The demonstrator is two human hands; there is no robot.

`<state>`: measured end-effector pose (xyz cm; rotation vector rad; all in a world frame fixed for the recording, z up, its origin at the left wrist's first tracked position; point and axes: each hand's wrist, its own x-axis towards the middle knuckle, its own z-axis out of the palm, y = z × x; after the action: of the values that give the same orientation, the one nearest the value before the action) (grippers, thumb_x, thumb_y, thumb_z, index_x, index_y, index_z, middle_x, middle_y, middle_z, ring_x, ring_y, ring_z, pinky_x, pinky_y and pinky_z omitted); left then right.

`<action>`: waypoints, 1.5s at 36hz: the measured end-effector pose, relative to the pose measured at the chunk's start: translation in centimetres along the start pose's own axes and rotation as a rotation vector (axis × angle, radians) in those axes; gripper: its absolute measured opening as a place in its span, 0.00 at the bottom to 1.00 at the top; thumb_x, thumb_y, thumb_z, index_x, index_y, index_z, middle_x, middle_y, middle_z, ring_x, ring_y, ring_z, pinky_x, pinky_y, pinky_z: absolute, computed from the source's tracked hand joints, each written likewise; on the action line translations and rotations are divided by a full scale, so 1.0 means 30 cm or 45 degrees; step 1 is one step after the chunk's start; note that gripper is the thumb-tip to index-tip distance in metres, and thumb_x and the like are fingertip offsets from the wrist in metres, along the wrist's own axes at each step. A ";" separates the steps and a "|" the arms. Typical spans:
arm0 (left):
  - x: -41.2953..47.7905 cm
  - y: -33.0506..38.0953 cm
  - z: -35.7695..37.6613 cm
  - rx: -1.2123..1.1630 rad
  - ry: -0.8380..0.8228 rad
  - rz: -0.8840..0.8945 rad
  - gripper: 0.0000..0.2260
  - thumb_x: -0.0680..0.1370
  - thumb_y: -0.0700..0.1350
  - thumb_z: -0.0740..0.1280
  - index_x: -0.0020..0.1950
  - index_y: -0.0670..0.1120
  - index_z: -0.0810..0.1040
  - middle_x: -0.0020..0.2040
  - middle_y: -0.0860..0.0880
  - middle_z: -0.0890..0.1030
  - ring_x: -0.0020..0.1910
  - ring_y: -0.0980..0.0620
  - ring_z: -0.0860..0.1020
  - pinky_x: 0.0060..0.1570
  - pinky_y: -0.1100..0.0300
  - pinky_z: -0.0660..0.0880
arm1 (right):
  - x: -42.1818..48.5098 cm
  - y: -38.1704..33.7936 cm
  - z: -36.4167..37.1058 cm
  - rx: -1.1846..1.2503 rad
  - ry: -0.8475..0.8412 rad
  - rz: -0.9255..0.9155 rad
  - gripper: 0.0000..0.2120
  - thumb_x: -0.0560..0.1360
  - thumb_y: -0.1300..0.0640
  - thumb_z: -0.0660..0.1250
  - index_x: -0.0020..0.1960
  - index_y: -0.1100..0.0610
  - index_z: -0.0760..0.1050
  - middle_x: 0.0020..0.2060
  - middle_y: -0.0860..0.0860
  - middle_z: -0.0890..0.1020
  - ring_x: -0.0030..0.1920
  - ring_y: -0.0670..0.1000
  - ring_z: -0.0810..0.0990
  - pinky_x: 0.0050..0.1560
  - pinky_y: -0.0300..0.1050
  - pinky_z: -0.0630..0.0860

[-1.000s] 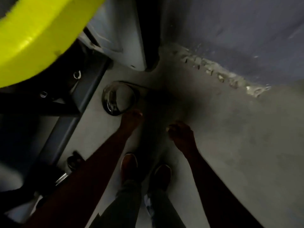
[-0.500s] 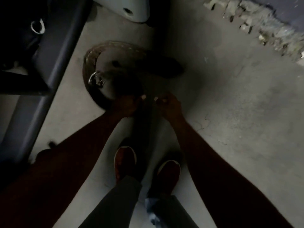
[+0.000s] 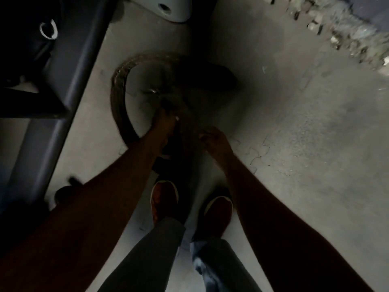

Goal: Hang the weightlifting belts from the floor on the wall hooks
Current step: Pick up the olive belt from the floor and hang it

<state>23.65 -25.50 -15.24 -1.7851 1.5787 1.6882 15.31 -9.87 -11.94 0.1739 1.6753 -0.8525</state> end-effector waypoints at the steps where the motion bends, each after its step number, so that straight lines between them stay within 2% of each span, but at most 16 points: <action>1: -0.057 0.000 -0.011 -0.035 -0.077 -0.007 0.24 0.82 0.37 0.64 0.77 0.42 0.64 0.71 0.45 0.72 0.69 0.45 0.72 0.68 0.53 0.70 | -0.040 -0.016 -0.020 0.002 0.065 -0.028 0.14 0.81 0.58 0.65 0.66 0.55 0.72 0.55 0.52 0.78 0.52 0.51 0.79 0.51 0.44 0.77; 4: -0.269 0.026 -0.033 0.038 -0.272 0.048 0.24 0.81 0.37 0.65 0.76 0.42 0.66 0.72 0.41 0.72 0.71 0.41 0.71 0.67 0.47 0.72 | -0.214 -0.079 -0.086 -0.075 0.111 -0.081 0.13 0.82 0.51 0.64 0.65 0.53 0.73 0.55 0.53 0.78 0.52 0.50 0.79 0.48 0.43 0.76; 8: -0.610 0.190 -0.065 0.067 -0.414 0.100 0.21 0.82 0.34 0.61 0.76 0.41 0.65 0.66 0.48 0.73 0.66 0.49 0.72 0.48 0.72 0.75 | -0.478 -0.199 -0.159 -0.021 0.071 -0.078 0.13 0.83 0.50 0.61 0.66 0.51 0.71 0.59 0.57 0.77 0.64 0.59 0.76 0.66 0.60 0.73; 12: -0.938 0.409 -0.130 0.154 -0.417 0.228 0.25 0.83 0.38 0.62 0.79 0.44 0.59 0.72 0.44 0.70 0.70 0.45 0.70 0.63 0.56 0.73 | -0.774 -0.319 -0.233 0.240 -0.020 -0.023 0.14 0.82 0.56 0.62 0.68 0.52 0.71 0.65 0.56 0.77 0.65 0.57 0.76 0.67 0.58 0.73; 15: -1.090 0.514 -0.193 0.215 -0.467 0.251 0.26 0.82 0.39 0.64 0.78 0.43 0.59 0.70 0.45 0.69 0.68 0.44 0.71 0.58 0.61 0.76 | -0.969 -0.393 -0.275 0.296 -0.018 -0.082 0.15 0.82 0.59 0.62 0.69 0.53 0.70 0.67 0.58 0.75 0.66 0.59 0.76 0.68 0.59 0.73; 17: -1.218 0.592 -0.252 0.301 -0.503 0.298 0.30 0.80 0.45 0.68 0.79 0.44 0.60 0.73 0.43 0.70 0.70 0.42 0.71 0.65 0.51 0.74 | -1.136 -0.453 -0.299 0.297 -0.036 -0.127 0.17 0.81 0.60 0.63 0.69 0.53 0.69 0.67 0.57 0.74 0.66 0.59 0.75 0.68 0.59 0.72; 23: -1.574 0.816 -0.364 0.355 -0.543 0.501 0.26 0.78 0.37 0.69 0.75 0.39 0.67 0.71 0.38 0.73 0.69 0.42 0.73 0.70 0.44 0.69 | -1.571 -0.601 -0.341 0.295 -0.057 -0.366 0.08 0.79 0.63 0.66 0.57 0.55 0.74 0.50 0.53 0.81 0.51 0.52 0.81 0.49 0.42 0.78; 26: -1.718 0.884 -0.400 0.357 -0.494 0.601 0.21 0.79 0.33 0.68 0.71 0.34 0.71 0.69 0.35 0.75 0.67 0.43 0.74 0.71 0.44 0.69 | -1.780 -0.665 -0.367 0.234 -0.012 -0.464 0.06 0.79 0.60 0.68 0.55 0.55 0.74 0.47 0.54 0.80 0.45 0.50 0.79 0.45 0.41 0.77; 28: -1.827 0.943 -0.419 0.303 -0.477 0.663 0.21 0.78 0.32 0.68 0.72 0.36 0.71 0.68 0.41 0.75 0.66 0.48 0.75 0.66 0.56 0.75 | -1.884 -0.710 -0.387 0.186 0.047 -0.528 0.15 0.81 0.59 0.66 0.65 0.63 0.70 0.47 0.55 0.77 0.44 0.50 0.76 0.45 0.43 0.75; 30: -1.950 1.001 -0.444 0.254 -0.462 0.752 0.22 0.78 0.32 0.67 0.72 0.36 0.70 0.65 0.43 0.77 0.57 0.57 0.78 0.48 0.73 0.76 | -1.991 -0.751 -0.407 0.177 0.090 -0.582 0.22 0.81 0.59 0.66 0.71 0.66 0.63 0.51 0.55 0.75 0.47 0.52 0.76 0.50 0.45 0.77; 31: -2.000 1.030 -0.454 0.235 -0.461 0.802 0.21 0.79 0.32 0.67 0.72 0.38 0.70 0.64 0.43 0.78 0.53 0.58 0.79 0.41 0.75 0.75 | -2.043 -0.777 -0.420 0.182 0.086 -0.613 0.22 0.81 0.60 0.66 0.71 0.65 0.64 0.52 0.55 0.75 0.48 0.53 0.76 0.51 0.46 0.78; 34: -2.106 1.101 -0.463 0.202 -0.459 0.850 0.16 0.79 0.37 0.69 0.66 0.47 0.75 0.61 0.43 0.81 0.56 0.48 0.80 0.41 0.60 0.79 | -2.141 -0.832 -0.470 0.150 0.009 -0.746 0.10 0.80 0.59 0.66 0.61 0.56 0.73 0.53 0.56 0.80 0.47 0.51 0.82 0.49 0.46 0.81; 36: -2.178 1.159 -0.470 0.168 -0.448 0.948 0.16 0.78 0.37 0.70 0.64 0.49 0.74 0.59 0.44 0.81 0.57 0.47 0.80 0.47 0.55 0.80 | -2.221 -0.878 -0.509 0.130 0.004 -0.840 0.11 0.80 0.59 0.67 0.62 0.57 0.75 0.52 0.53 0.83 0.49 0.49 0.84 0.49 0.45 0.83; 41: -2.329 1.278 -0.476 0.135 -0.491 1.117 0.16 0.79 0.37 0.68 0.65 0.48 0.74 0.56 0.50 0.79 0.53 0.56 0.78 0.43 0.67 0.76 | -2.378 -0.975 -0.567 0.042 0.092 -1.020 0.14 0.79 0.61 0.68 0.64 0.59 0.76 0.45 0.49 0.84 0.47 0.47 0.84 0.46 0.45 0.82; 48: -2.506 1.447 -0.497 -0.032 -0.464 1.350 0.15 0.78 0.35 0.68 0.65 0.43 0.76 0.46 0.51 0.84 0.43 0.59 0.83 0.36 0.64 0.79 | -2.585 -1.106 -0.629 0.069 0.227 -1.305 0.16 0.80 0.62 0.66 0.67 0.60 0.73 0.51 0.53 0.84 0.48 0.48 0.84 0.43 0.43 0.82; 54: -2.684 1.604 -0.489 -0.344 -0.446 1.567 0.12 0.81 0.40 0.67 0.64 0.45 0.77 0.53 0.48 0.86 0.52 0.53 0.85 0.49 0.56 0.82 | -2.792 -1.249 -0.668 0.108 0.387 -1.601 0.16 0.81 0.64 0.64 0.67 0.62 0.72 0.49 0.53 0.84 0.45 0.46 0.84 0.39 0.42 0.82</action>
<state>13.76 -13.32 78.40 -0.3512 2.5345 2.5409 4.60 2.35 80.57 -0.8235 1.9699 -1.8775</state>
